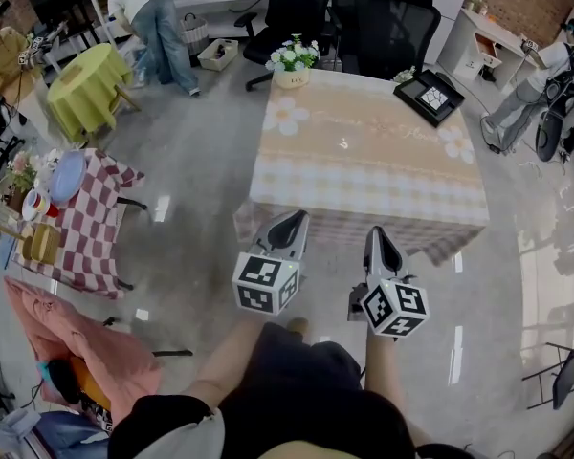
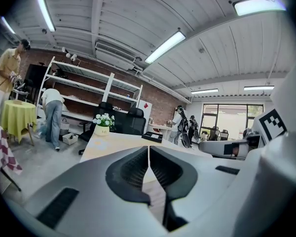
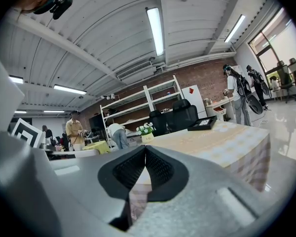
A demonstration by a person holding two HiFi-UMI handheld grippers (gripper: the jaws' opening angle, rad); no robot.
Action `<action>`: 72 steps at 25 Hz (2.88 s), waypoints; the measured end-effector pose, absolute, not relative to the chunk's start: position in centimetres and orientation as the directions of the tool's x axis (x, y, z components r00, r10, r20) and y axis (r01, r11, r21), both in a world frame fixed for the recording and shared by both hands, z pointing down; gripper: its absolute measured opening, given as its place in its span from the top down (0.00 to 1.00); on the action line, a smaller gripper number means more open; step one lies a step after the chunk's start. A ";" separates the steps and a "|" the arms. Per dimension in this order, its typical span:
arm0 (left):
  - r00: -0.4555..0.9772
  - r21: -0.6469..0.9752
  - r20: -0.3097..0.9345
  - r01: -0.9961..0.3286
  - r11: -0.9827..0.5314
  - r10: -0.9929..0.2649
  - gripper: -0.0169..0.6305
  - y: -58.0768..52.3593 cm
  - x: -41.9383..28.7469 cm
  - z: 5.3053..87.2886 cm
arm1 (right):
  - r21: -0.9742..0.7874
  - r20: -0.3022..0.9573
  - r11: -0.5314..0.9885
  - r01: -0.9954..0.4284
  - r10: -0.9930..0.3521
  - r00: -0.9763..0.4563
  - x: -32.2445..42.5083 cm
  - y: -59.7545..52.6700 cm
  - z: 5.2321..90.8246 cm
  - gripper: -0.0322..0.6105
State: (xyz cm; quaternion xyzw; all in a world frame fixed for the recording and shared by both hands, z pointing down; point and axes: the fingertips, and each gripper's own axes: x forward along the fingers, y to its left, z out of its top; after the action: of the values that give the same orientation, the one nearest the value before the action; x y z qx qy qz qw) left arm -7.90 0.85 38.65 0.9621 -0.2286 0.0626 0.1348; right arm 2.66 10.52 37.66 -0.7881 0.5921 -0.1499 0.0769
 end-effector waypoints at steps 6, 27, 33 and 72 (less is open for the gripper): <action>0.887 0.248 0.198 -0.458 -0.854 -0.418 0.95 0.3 -7.6 39.7 | -0.293 0.167 -0.284 -0.913 -0.955 0.244 2.6 9.9 38.2 0.94; 0.859 0.266 0.226 -0.507 -0.820 -0.459 0.95 -3.0 -5.6 40.8 | -0.297 0.202 -0.253 -0.921 -0.959 0.198 5.9 5.9 39.4 0.94; 0.855 0.272 0.234 -0.515 -0.813 -0.463 0.95 -4.4 -3.0 40.8 | -0.300 0.206 -0.250 -0.921 -0.959 0.193 8.8 4.2 39.4 0.94; 0.791 0.292 0.269 -0.611 -0.736 -0.550 0.95 -16.0 9.7 41.9 | -0.297 0.256 -0.136 -0.945 -0.965 0.058 22.2 -9.3 40.5 0.94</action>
State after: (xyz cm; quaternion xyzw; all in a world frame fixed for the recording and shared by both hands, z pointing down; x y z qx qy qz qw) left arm 9.71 -15.99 41.91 0.9279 -0.3129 0.0823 0.1853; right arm 22.24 -9.26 40.53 -0.7270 0.6569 -0.1984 0.0249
